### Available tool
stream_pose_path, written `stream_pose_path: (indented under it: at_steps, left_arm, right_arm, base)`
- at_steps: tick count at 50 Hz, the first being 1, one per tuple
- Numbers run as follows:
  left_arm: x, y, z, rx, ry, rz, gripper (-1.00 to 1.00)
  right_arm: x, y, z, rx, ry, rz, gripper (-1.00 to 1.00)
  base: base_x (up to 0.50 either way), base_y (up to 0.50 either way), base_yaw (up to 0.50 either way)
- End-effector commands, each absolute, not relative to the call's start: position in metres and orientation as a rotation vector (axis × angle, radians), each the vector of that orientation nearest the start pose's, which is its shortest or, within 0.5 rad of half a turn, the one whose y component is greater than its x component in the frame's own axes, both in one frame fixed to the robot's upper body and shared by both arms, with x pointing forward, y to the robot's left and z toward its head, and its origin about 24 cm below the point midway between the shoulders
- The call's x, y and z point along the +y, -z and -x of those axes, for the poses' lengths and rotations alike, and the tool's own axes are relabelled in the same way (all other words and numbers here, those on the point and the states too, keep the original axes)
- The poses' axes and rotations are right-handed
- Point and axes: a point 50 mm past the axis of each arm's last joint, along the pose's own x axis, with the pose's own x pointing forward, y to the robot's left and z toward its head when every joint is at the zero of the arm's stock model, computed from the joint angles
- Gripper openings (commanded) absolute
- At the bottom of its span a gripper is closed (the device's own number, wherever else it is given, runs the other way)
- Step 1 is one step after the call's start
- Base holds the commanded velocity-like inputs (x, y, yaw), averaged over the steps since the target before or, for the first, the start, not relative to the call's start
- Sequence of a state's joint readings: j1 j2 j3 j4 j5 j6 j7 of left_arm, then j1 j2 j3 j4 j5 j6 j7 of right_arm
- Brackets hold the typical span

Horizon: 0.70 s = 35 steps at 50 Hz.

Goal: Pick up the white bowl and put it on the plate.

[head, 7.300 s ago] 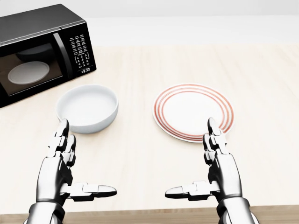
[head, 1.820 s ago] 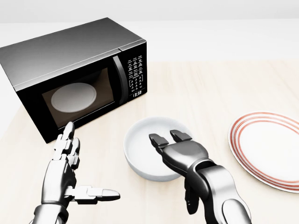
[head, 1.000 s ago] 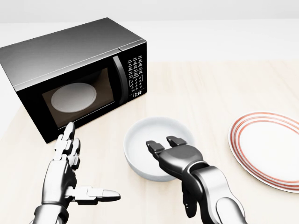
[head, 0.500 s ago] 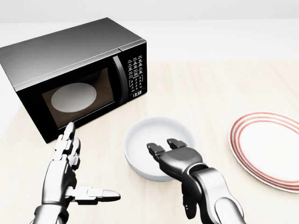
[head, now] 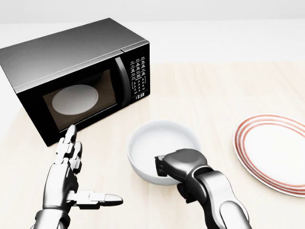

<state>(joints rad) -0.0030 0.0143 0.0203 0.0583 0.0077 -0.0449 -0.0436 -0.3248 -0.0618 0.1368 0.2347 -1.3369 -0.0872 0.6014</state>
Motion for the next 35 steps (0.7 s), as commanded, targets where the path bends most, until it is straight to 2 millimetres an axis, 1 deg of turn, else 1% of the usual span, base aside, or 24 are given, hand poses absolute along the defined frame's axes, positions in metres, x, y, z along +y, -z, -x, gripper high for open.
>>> stream_pose_path:
  at_steps: [1,3,10,14,18,19,20,22,23,25,30,35]
  left_arm:
    - [0.154,-0.033,-0.254,0.011,0.024,-0.021,1.0]
    - [0.154,-0.033,-0.254,0.011,0.024,-0.022,1.0]
    - [0.154,-0.033,-0.253,0.01,0.025,-0.021,1.0]
    - [0.154,-0.033,-0.253,0.011,0.025,-0.021,1.0]
    - [0.153,-0.033,-0.253,0.01,0.026,-0.022,1.0]
    - [0.154,-0.033,-0.253,0.011,0.026,-0.022,1.0]
    - [0.154,-0.033,-0.253,0.01,0.026,-0.022,1.0]
    - [0.153,-0.033,-0.253,0.01,0.027,-0.023,1.0]
    - [0.154,-0.033,-0.253,0.01,0.026,-0.023,1.0]
    - [0.154,-0.033,-0.253,0.01,0.026,-0.023,1.0]
    - [0.154,-0.032,-0.253,0.011,0.027,-0.023,1.0]
    - [0.153,-0.032,-0.253,0.011,0.027,-0.023,1.0]
  right_arm:
    - [-0.098,-0.04,-0.299,0.192,-0.7,1.482,-1.0]
    - [-0.099,-0.038,-0.299,0.195,-0.698,1.482,-1.0]
    - [-0.098,-0.04,-0.299,0.182,-0.692,1.474,-1.0]
    - [-0.096,-0.055,-0.304,0.129,-0.648,1.441,-1.0]
    - [-0.096,-0.077,-0.312,0.072,-0.561,1.416,-1.0]
    - [-0.097,-0.089,-0.315,0.045,-0.517,1.392,-1.0]
    - [-0.097,-0.095,-0.317,0.033,-0.492,1.382,-1.0]
    - [-0.098,-0.102,-0.319,0.017,-0.464,1.375,-1.0]
    - [-0.099,-0.11,-0.322,0.002,-0.433,1.358,-1.0]
    - [-0.1,-0.118,-0.323,-0.024,-0.408,1.342,-1.0]
    - [-0.102,-0.129,-0.327,-0.052,-0.349,1.32,-1.0]
    - [-0.103,-0.133,-0.327,-0.067,-0.325,1.318,-1.0]
  base:
    - [0.0,0.0,0.0]
    - [0.0,0.0,0.0]
    - [0.0,0.0,0.0]
    - [0.0,0.0,0.0]
    - [0.0,0.0,0.0]
    - [0.0,0.0,0.0]
    - [0.0,0.0,0.0]
    - [0.0,0.0,0.0]
    - [0.0,0.0,0.0]
    - [0.0,0.0,0.0]
    - [0.0,0.0,0.0]
    - [0.0,0.0,0.0]
